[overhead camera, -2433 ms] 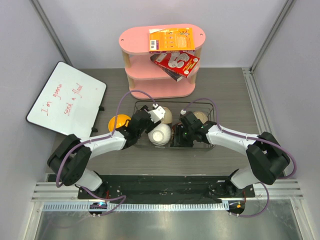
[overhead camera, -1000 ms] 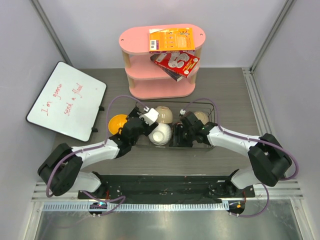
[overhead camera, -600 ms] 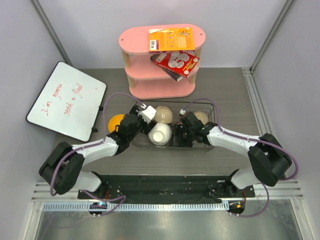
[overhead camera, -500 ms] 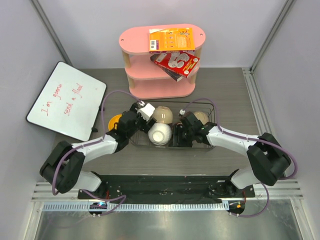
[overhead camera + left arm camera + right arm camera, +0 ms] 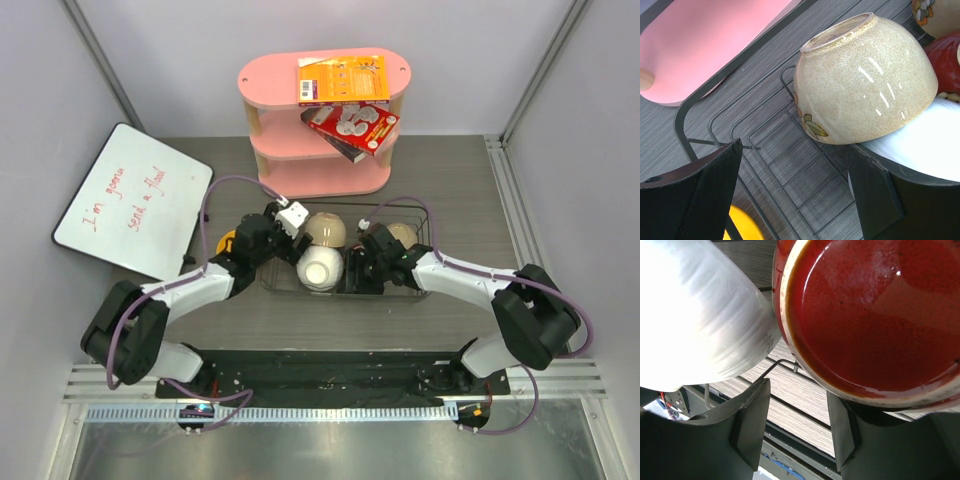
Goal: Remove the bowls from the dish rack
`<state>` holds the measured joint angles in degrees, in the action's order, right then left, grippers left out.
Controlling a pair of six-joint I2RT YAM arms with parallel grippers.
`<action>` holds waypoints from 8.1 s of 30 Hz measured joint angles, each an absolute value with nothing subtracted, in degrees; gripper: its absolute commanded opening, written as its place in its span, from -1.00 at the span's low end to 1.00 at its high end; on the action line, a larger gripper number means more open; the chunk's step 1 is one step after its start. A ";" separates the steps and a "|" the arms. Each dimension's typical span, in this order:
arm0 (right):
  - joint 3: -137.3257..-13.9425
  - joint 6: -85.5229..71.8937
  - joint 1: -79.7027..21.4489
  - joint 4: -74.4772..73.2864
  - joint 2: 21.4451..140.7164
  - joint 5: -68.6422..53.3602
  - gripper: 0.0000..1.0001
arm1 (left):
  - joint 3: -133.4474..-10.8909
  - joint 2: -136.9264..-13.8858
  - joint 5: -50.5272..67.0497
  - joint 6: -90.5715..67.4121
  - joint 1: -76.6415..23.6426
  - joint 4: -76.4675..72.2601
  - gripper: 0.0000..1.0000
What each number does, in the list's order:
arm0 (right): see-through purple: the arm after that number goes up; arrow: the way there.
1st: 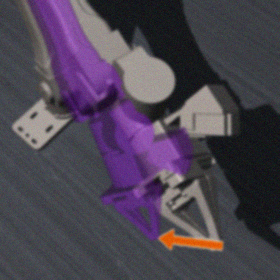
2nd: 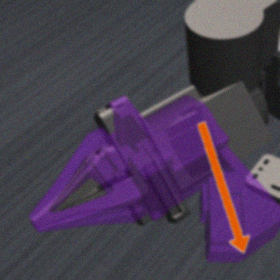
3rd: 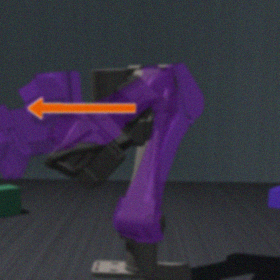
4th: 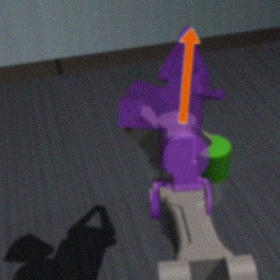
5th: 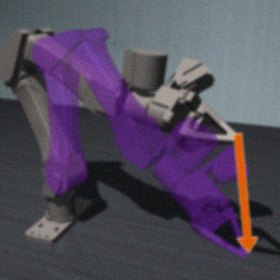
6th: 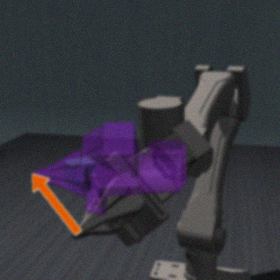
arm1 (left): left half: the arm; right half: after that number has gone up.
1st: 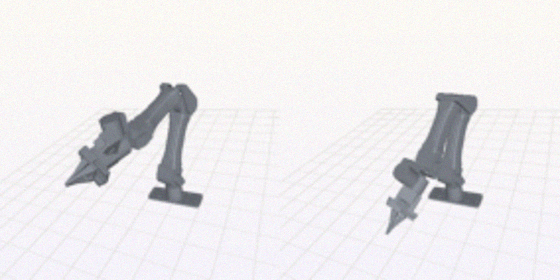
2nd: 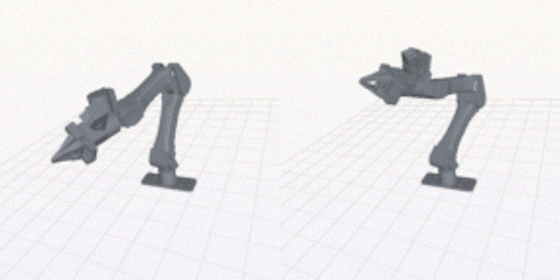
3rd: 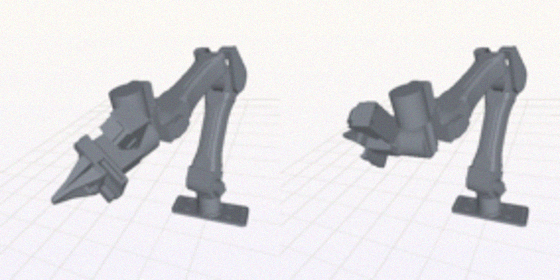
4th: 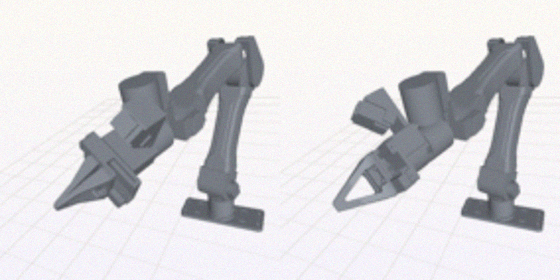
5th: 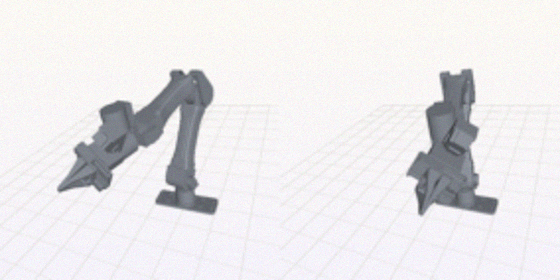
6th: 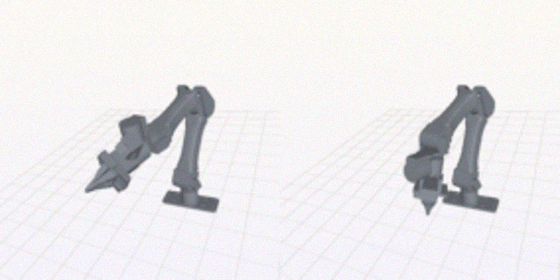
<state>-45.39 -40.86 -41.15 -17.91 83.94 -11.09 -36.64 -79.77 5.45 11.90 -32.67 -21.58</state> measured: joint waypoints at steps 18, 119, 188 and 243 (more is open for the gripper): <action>-45.36 -40.73 -40.88 -17.30 84.40 -12.08 0.10 | -35.64 -86.56 5.08 1.93 -31.86 -35.90 0.63; -72.16 -14.00 -54.39 -38.02 104.38 53.41 0.53 | -52.34 -81.17 -12.16 1.72 -32.23 -5.63 0.79; -100.75 -13.91 -67.18 -45.87 94.70 43.55 -0.98 | -56.64 -74.04 -27.11 -8.01 -28.62 -2.15 0.91; -134.41 -30.55 -55.40 -49.89 138.26 8.93 -0.39 | -47.77 -34.33 -39.29 -33.67 -23.14 32.91 0.50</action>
